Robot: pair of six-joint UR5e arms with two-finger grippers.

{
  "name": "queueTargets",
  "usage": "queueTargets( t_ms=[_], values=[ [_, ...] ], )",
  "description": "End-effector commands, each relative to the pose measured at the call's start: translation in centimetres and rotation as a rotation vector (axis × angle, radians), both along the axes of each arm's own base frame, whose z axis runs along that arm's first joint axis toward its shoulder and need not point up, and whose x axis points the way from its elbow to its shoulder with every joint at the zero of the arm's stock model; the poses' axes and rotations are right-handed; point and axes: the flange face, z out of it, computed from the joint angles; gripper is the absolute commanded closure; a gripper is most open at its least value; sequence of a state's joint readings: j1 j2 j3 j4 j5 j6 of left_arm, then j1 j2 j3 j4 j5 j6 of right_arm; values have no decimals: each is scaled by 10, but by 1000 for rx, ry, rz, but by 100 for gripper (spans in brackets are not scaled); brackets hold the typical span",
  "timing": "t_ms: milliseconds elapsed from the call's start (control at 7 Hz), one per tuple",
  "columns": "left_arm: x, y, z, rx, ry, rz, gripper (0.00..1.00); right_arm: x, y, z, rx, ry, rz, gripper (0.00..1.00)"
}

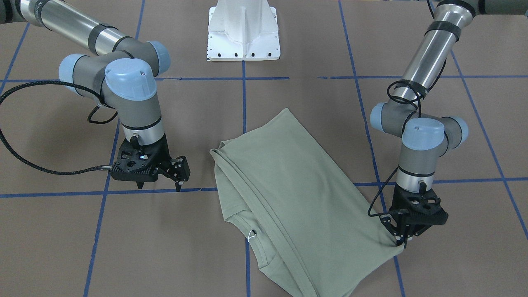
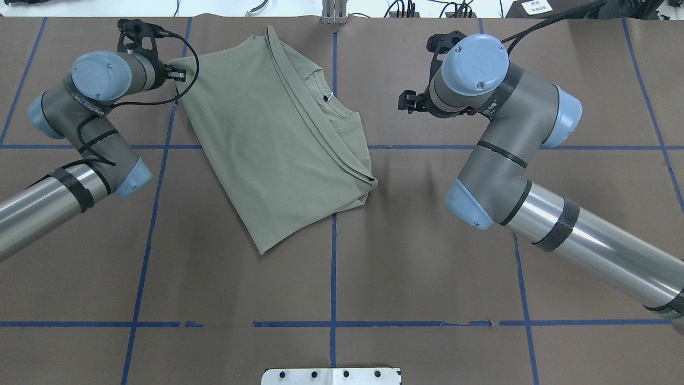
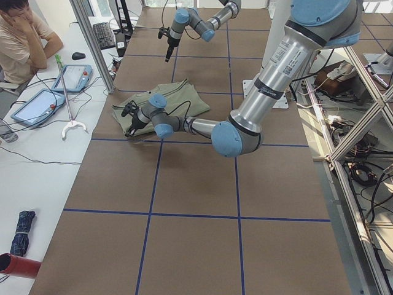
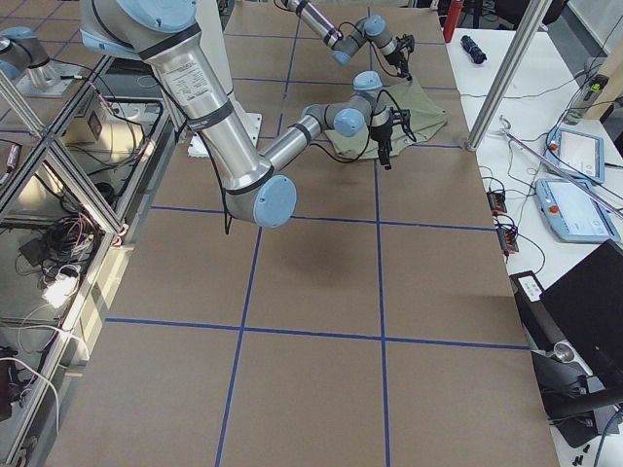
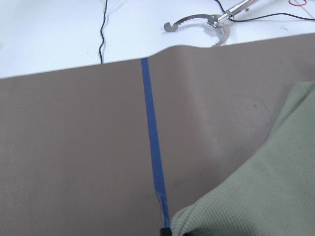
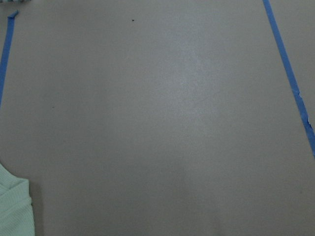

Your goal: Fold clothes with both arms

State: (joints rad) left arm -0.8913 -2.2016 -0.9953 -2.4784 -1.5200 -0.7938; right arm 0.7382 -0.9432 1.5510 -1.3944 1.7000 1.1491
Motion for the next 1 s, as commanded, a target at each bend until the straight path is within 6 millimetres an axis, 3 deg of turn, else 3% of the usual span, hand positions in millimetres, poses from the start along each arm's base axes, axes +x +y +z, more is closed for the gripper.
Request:
queueTargets(
  t_ms=[0, 143, 286, 429, 571, 857],
  values=[
    [-10, -11, -2, 38, -43, 16, 1, -24, 19, -7, -6, -14, -18, 0],
    [-9, -6, -30, 74, 9, 45, 0, -34, 23, -23, -15, -45, 3, 0],
    [-12, 13, -27, 59, 77, 142, 0, -52, 22, -50, -52, -112, 70, 1],
    [-21, 35, -32, 97, 136, 186, 0, -90, 16, -59, -84, -171, 137, 8],
    [-22, 47, -34, 110, 154, 193, 0, -125, 14, -58, -133, -201, 172, 19],
    [-9, 55, -37, 110, 162, 212, 0, -149, 28, -48, -195, -194, 192, 26]
  ],
)
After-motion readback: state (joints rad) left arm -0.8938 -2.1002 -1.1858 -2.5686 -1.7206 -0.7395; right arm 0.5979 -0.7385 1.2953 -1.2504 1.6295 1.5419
